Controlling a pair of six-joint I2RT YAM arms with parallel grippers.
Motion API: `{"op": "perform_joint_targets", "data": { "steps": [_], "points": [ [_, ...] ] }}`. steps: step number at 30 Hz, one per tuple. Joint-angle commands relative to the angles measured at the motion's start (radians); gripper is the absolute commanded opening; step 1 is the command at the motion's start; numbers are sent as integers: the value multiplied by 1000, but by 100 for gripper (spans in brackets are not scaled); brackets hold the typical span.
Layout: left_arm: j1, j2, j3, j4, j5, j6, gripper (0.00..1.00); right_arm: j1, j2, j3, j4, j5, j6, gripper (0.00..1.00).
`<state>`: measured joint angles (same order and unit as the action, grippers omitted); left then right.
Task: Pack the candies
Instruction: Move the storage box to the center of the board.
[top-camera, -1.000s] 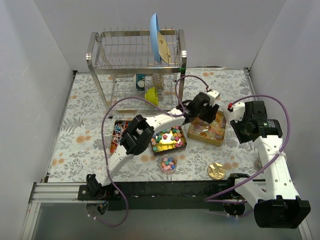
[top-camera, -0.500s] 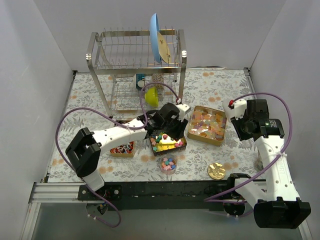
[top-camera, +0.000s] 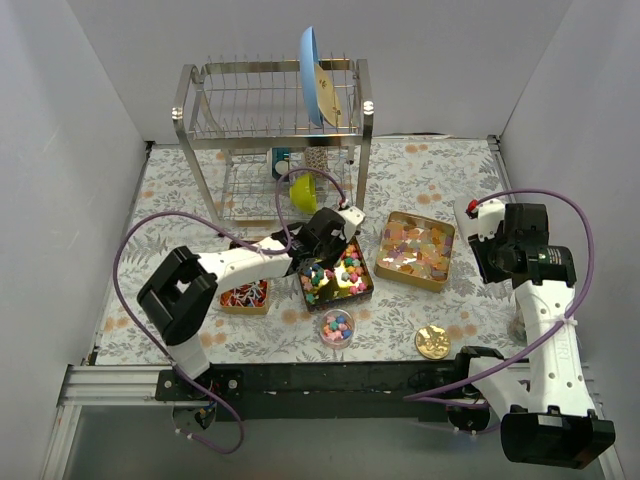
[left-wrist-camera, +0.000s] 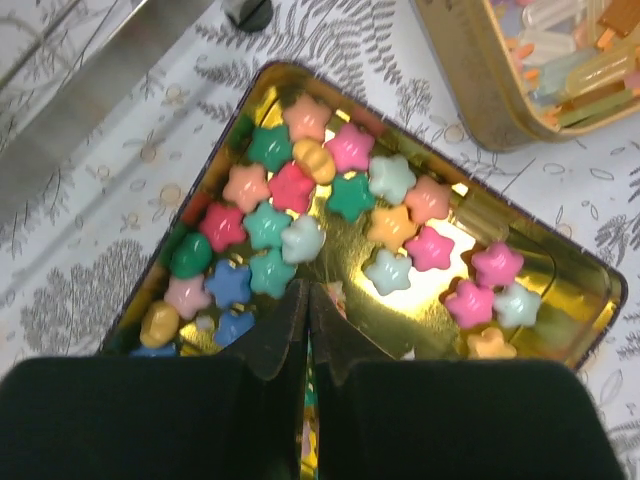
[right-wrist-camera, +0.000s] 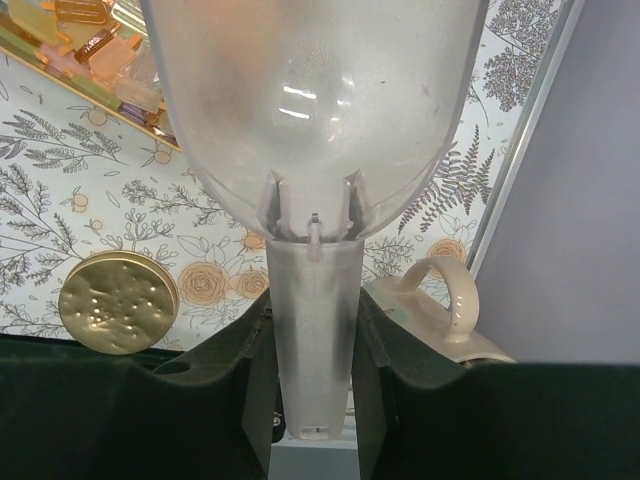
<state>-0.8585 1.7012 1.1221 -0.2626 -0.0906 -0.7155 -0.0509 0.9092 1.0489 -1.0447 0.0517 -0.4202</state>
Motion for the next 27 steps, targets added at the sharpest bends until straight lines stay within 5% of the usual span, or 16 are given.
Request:
{"op": "perform_joint_targets", "data": {
  "steps": [1,18,27],
  "points": [
    [-5,72,2,169,-26,108,0,-12,2,14,41,-18,17,1],
    [-99,328,277,255,64,114,0,-33,0,-24,57,26,0,1],
    [-123,509,602,152,84,-25,0,-33,37,3,77,54,-6,1]
  ]
}}
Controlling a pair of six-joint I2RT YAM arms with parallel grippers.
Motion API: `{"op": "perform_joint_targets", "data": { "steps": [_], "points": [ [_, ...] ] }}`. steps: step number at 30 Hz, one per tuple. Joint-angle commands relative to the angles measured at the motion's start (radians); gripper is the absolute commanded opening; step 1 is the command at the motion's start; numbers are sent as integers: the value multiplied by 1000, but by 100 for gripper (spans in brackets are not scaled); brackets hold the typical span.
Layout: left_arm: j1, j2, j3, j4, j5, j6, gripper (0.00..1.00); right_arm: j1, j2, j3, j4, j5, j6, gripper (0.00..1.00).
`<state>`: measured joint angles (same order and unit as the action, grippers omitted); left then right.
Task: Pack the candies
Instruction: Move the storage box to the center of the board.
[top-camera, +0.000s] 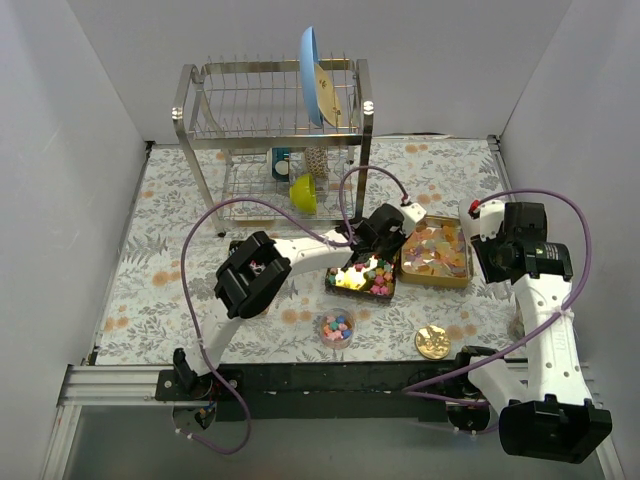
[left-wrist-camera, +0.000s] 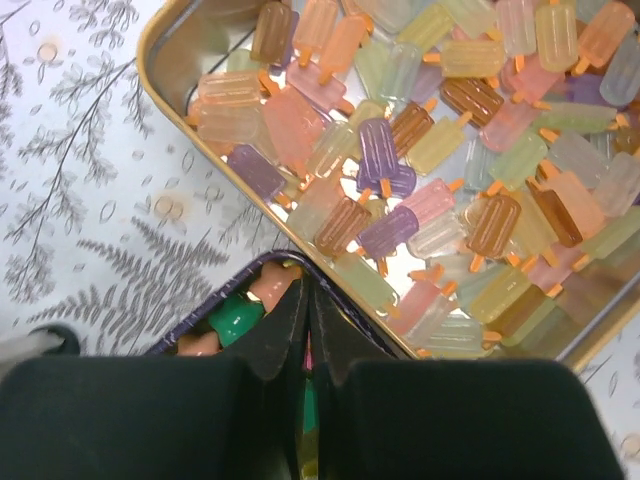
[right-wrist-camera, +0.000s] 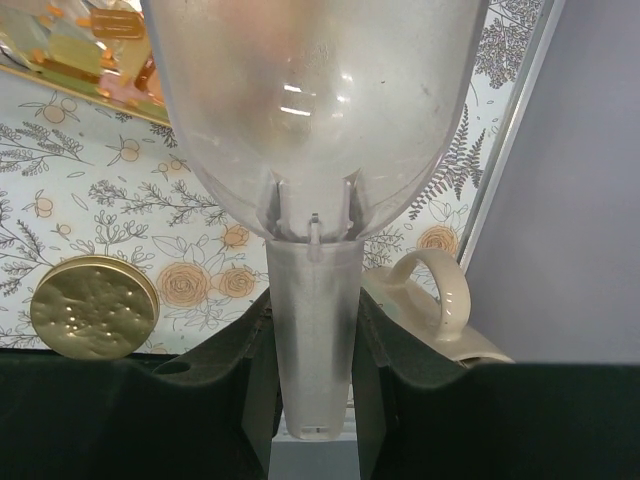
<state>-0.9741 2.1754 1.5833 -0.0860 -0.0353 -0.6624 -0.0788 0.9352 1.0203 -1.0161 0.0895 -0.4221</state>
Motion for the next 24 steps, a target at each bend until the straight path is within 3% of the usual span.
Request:
{"op": "perform_joint_targets", "data": {
  "steps": [1,6,10,17,21,24],
  "points": [
    [-9,62,165,-43,29,-91,0,-6,13,34,48,16,-4,1],
    [-8,60,239,-101,17,-129,1,-7,25,47,51,4,-6,1],
    [-8,-50,196,-239,87,-117,19,-6,28,57,62,-17,-6,1],
    [-2,-478,-169,-349,60,-23,51,-3,42,81,56,-181,-66,1],
    [78,-745,-379,-454,3,-5,57,26,65,106,53,-212,-98,1],
    [217,-815,-471,-561,-37,14,56,59,94,126,62,-203,-99,1]
  ]
}}
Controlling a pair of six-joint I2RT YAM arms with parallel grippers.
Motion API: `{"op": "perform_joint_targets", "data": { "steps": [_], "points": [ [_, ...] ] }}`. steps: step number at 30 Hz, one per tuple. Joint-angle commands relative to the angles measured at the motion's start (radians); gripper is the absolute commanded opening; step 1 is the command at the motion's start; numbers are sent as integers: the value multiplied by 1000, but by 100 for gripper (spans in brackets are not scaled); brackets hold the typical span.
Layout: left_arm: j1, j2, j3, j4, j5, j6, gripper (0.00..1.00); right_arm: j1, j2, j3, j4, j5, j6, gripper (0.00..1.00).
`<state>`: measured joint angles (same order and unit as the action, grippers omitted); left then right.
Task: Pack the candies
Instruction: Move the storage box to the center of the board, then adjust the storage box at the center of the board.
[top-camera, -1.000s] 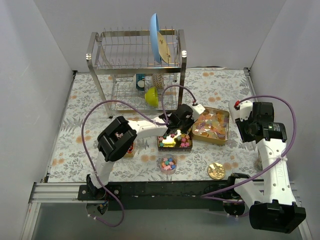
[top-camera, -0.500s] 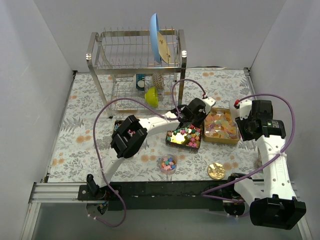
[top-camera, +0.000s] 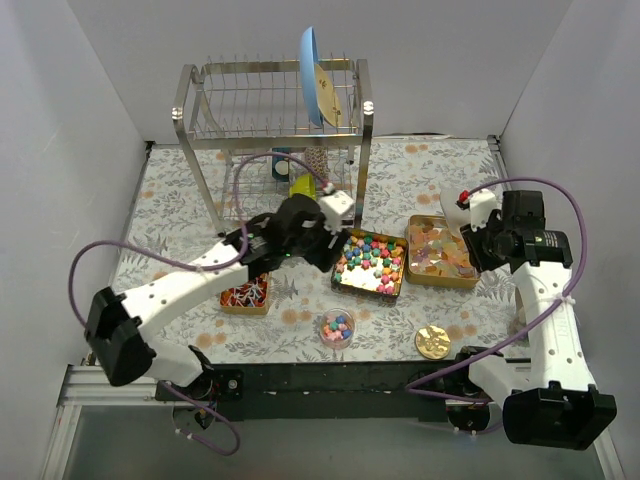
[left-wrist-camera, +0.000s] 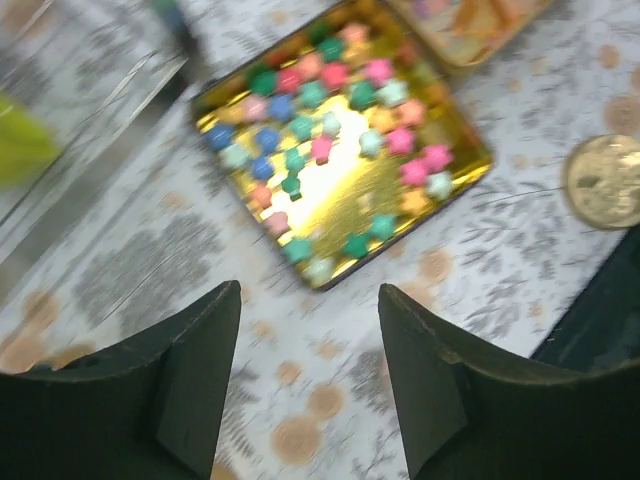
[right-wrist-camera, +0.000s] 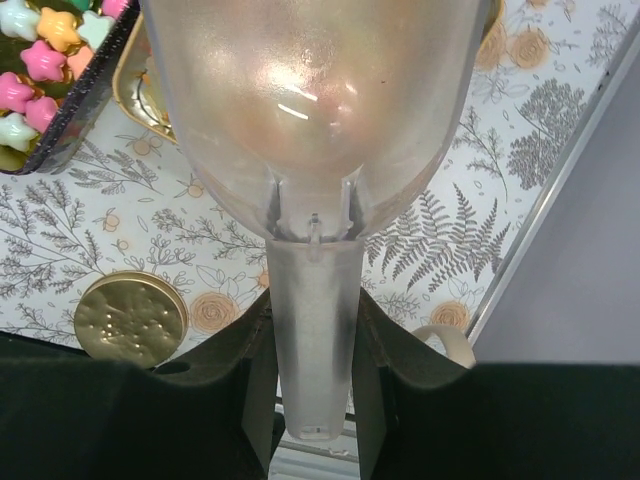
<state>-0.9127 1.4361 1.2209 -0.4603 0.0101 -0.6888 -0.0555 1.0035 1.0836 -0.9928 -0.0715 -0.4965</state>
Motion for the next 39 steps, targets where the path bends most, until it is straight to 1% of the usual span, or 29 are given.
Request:
{"op": "perform_joint_targets", "data": {
  "steps": [1,2,5,7,8,10,15,17,18,21,24,25,26,29,33,34,35,37,38,39],
  "points": [
    [190,-92,-118,-211,-93,40,56,39,38,70,40,-45,-21,1],
    [246,-98,-135,-230,-114,37,56,46,61,88,42,-48,-19,1],
    [328,-97,-161,-282,-128,-1,56,54,110,136,48,-60,-8,1],
    [373,-94,-172,-282,-107,-21,55,54,129,156,49,-68,-5,1],
    [408,-89,-179,-278,-92,-31,55,87,145,168,46,-68,-5,1],
    [435,-83,-193,-264,-75,-32,55,95,155,179,45,-68,-5,1],
    [446,-31,-210,-236,-12,-44,54,111,150,164,46,-67,-1,1],
    [446,-2,-209,-230,-12,-48,53,112,138,154,48,-65,1,1],
    [446,27,-208,-224,20,-49,52,112,132,147,49,-63,1,1],
    [446,93,-181,-231,40,-51,49,112,115,134,51,-56,1,1],
    [446,128,-159,-229,47,-58,43,112,96,116,59,-47,3,1],
    [446,144,-156,-229,44,-63,40,112,87,107,60,-44,4,1],
    [446,147,-153,-233,45,-63,32,112,84,105,60,-42,4,1],
    [446,136,-161,-247,53,-48,14,112,69,93,63,-34,4,1],
    [446,93,-234,-250,65,-2,0,114,57,67,72,-31,4,1],
    [446,81,-251,-253,76,14,0,112,58,65,72,-30,4,1],
    [446,54,-265,-258,94,68,0,114,60,68,71,-28,4,1],
    [448,26,-305,-246,120,121,0,114,64,73,71,-24,1,1],
    [448,9,-298,-268,140,164,0,112,64,75,71,-22,1,1],
    [446,-5,-311,-264,158,251,0,114,67,76,71,-22,1,1]
  ]
}}
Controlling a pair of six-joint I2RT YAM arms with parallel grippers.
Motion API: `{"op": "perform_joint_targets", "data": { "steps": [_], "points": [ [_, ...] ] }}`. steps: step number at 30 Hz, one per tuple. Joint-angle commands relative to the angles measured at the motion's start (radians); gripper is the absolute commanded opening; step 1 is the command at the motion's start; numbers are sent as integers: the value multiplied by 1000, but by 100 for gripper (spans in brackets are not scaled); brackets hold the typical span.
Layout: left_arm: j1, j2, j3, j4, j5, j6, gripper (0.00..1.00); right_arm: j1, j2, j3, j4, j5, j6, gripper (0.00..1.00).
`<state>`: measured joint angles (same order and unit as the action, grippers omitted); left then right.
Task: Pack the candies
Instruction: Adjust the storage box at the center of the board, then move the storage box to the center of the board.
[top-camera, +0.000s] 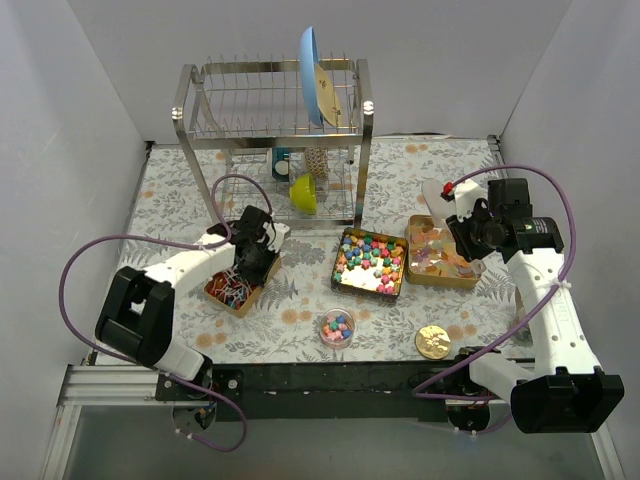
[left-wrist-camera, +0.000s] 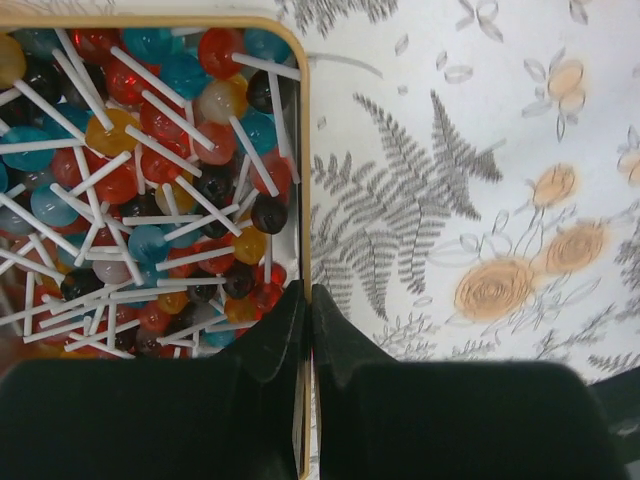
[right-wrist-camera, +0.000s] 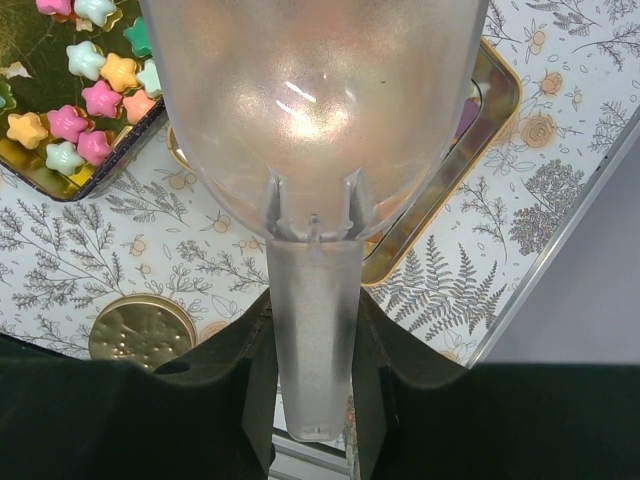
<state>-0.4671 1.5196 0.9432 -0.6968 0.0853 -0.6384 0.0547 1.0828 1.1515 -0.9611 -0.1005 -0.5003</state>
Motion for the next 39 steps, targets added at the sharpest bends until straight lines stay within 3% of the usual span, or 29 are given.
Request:
{"op": "perform_joint_targets", "data": {
  "steps": [1,8,14,23,33,34,35,37,38,39],
  "points": [
    [1,-107,-46,-15,79,235,0,2,-9,8,41,5,5,1],
    [-24,-151,-64,-33,211,548,0,4,11,19,44,-1,3,1],
    [-139,-130,-87,-38,245,770,0,2,14,25,44,5,3,1],
    [-309,-7,-67,115,192,803,0,4,-18,1,39,24,2,1],
    [-445,139,78,203,189,747,0,2,-29,-21,38,22,-10,1],
    [-452,151,100,212,186,714,2,4,-27,-16,36,19,-14,1],
    [-456,155,112,220,185,692,11,2,-26,-12,36,16,-15,1],
    [-459,149,135,212,174,646,21,2,-15,5,29,9,-21,1],
    [-459,137,144,200,165,645,31,4,-12,10,28,7,-29,1],
    [-459,122,144,189,160,645,35,2,-6,14,25,-1,-35,1]
  ]
}}
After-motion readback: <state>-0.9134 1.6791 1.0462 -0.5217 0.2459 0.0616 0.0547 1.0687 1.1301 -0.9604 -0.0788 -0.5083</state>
